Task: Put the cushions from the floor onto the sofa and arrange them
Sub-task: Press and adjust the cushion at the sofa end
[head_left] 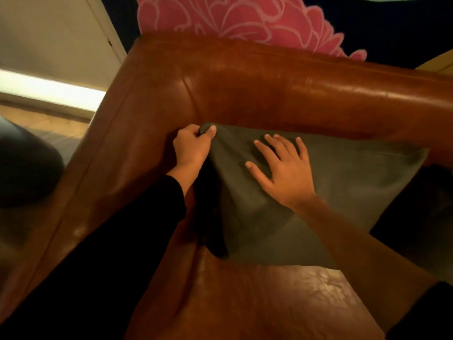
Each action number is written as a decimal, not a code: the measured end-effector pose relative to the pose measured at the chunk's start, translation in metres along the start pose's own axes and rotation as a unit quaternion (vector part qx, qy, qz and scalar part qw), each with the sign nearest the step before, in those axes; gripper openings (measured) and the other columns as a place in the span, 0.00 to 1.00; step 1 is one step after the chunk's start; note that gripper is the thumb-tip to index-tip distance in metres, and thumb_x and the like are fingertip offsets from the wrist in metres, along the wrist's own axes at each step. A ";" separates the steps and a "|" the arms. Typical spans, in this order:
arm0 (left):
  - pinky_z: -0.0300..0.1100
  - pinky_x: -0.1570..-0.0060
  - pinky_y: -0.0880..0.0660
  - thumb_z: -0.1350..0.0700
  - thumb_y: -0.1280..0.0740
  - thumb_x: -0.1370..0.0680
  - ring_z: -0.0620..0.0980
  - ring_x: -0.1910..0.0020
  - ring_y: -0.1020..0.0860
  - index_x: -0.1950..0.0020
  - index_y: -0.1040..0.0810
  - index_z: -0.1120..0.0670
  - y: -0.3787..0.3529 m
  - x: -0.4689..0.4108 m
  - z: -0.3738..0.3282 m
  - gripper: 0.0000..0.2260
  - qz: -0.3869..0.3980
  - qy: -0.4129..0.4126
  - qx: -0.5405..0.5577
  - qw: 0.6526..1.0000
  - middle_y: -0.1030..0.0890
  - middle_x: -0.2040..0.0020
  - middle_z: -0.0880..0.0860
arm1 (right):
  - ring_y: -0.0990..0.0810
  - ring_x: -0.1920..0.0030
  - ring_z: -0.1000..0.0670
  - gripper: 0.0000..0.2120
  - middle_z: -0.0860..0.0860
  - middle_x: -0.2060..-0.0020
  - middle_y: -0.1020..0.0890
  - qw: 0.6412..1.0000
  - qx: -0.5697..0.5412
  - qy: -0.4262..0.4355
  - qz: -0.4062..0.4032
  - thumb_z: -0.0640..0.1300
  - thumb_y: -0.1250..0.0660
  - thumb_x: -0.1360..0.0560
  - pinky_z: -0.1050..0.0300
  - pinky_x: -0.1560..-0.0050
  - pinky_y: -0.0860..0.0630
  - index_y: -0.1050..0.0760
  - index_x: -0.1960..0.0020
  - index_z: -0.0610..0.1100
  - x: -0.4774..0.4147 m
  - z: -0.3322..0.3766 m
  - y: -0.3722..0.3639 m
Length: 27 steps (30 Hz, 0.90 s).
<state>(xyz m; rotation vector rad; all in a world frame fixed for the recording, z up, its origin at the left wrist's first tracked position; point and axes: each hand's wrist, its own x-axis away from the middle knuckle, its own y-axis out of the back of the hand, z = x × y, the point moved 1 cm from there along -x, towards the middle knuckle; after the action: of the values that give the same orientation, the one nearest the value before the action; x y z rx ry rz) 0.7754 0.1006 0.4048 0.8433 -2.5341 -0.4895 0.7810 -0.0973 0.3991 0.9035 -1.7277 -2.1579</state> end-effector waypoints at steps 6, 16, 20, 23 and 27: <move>0.52 0.40 0.25 0.33 0.41 0.27 0.50 0.44 0.21 0.43 0.22 0.50 0.001 0.021 0.030 0.25 0.039 0.081 0.194 0.977 0.19 0.44 0.50 | 0.26 0.35 0.44 0.15 0.44 0.39 0.21 0.983 -0.045 0.176 -0.031 0.48 0.37 0.23 0.39 0.33 0.37 0.22 0.40 0.45 0.028 0.016 0.008; 0.53 0.39 0.27 0.52 0.39 0.19 0.60 0.41 0.23 0.42 0.23 0.57 -0.022 0.122 0.156 0.12 0.089 0.232 0.050 0.967 0.21 0.42 0.61 | 0.21 0.41 0.43 0.08 0.43 0.49 0.17 0.898 -0.095 0.425 0.058 0.42 0.32 0.27 0.44 0.33 0.34 0.17 0.52 0.40 0.069 0.041 -0.004; 0.47 0.43 0.27 0.56 0.38 0.20 0.58 0.43 0.22 0.43 0.22 0.60 -0.041 0.166 0.183 0.11 0.096 0.249 0.036 0.963 0.20 0.44 0.60 | 0.19 0.48 0.44 0.04 0.45 0.59 0.17 0.858 -0.048 0.499 0.114 0.40 0.28 0.32 0.47 0.31 0.37 0.17 0.59 0.40 0.084 0.041 -0.016; 0.48 0.44 0.28 0.58 0.39 0.19 0.59 0.42 0.23 0.41 0.22 0.61 -0.051 0.179 0.192 0.11 0.046 0.248 0.051 0.966 0.21 0.43 0.61 | 0.19 0.51 0.43 0.05 0.45 0.60 0.17 0.834 0.024 0.531 0.149 0.41 0.29 0.32 0.46 0.30 0.42 0.17 0.59 0.40 0.088 0.042 -0.022; 0.49 0.39 0.29 0.54 0.38 0.19 0.59 0.39 0.25 0.33 0.27 0.59 -0.062 0.181 0.210 0.16 -0.033 0.267 0.077 0.960 0.24 0.37 0.61 | 0.19 0.49 0.43 0.12 0.45 0.57 0.16 0.802 0.121 0.543 0.218 0.48 0.28 0.32 0.45 0.32 0.38 0.16 0.55 0.41 0.095 0.055 -0.030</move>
<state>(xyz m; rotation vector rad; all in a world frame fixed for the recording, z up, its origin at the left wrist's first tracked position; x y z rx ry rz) 0.5699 -0.0193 0.2499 0.9666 -2.0636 -0.0632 0.6801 -0.0963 0.3468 1.2680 -1.3483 -0.7768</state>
